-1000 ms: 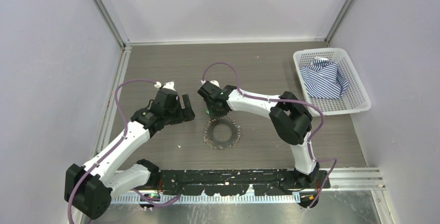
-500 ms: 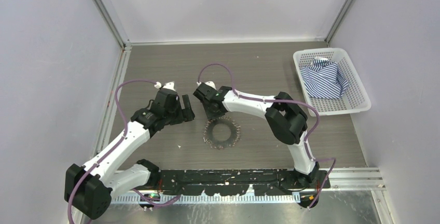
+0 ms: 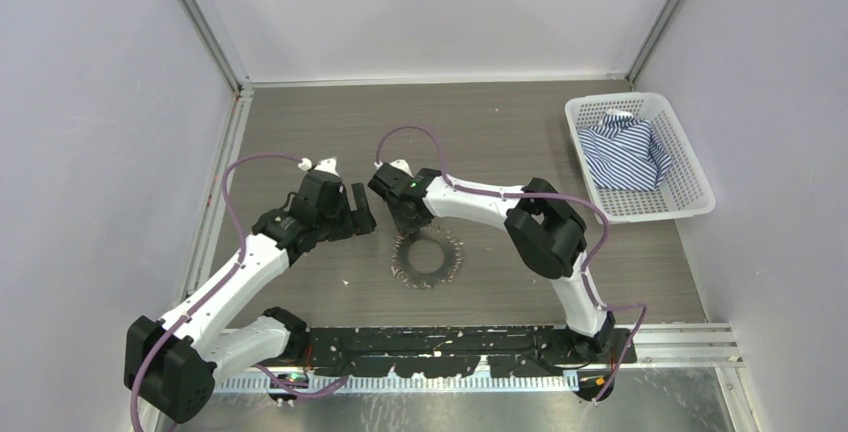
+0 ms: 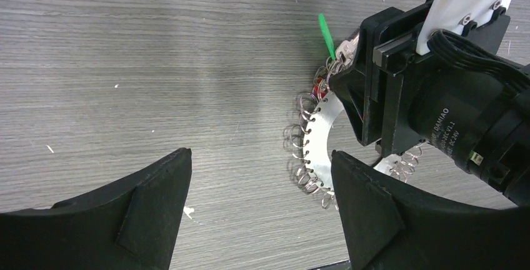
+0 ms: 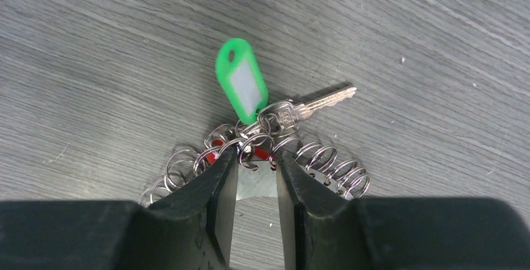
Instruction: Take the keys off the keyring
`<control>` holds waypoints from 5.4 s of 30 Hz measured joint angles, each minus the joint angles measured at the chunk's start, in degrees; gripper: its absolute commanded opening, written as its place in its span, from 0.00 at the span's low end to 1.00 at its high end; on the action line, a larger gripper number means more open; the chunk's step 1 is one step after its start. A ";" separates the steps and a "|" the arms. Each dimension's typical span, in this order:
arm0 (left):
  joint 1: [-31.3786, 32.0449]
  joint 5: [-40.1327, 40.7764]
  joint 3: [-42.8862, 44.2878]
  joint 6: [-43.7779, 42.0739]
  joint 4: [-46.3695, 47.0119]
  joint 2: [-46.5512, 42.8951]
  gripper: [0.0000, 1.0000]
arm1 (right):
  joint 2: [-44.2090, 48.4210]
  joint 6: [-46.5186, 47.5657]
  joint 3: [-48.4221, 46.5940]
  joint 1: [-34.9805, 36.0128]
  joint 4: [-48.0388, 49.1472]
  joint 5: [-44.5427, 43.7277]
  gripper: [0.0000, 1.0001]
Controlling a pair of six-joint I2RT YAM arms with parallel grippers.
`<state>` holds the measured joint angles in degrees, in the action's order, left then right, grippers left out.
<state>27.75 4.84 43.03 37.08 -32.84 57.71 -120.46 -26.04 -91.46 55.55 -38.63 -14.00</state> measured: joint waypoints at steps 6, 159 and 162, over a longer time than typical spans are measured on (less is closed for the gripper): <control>0.00 -0.02 0.00 -0.04 0.00 0.02 0.82 | -0.13 0.15 0.24 0.00 0.59 -1.42 0.09; 39.76 14.84 11.26 -136.13 52.57 -1.33 0.00 | 83.10 -4.35 35.85 -12.44 24.63 15.02 0.85; 41.22 17.16 11.26 -132.65 55.04 -1.18 0.00 | 86.53 -2.84 41.46 -12.44 28.61 16.98 0.84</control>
<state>68.97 22.00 54.28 -95.57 22.20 56.53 -33.93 -28.88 -50.00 43.11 -10.02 2.98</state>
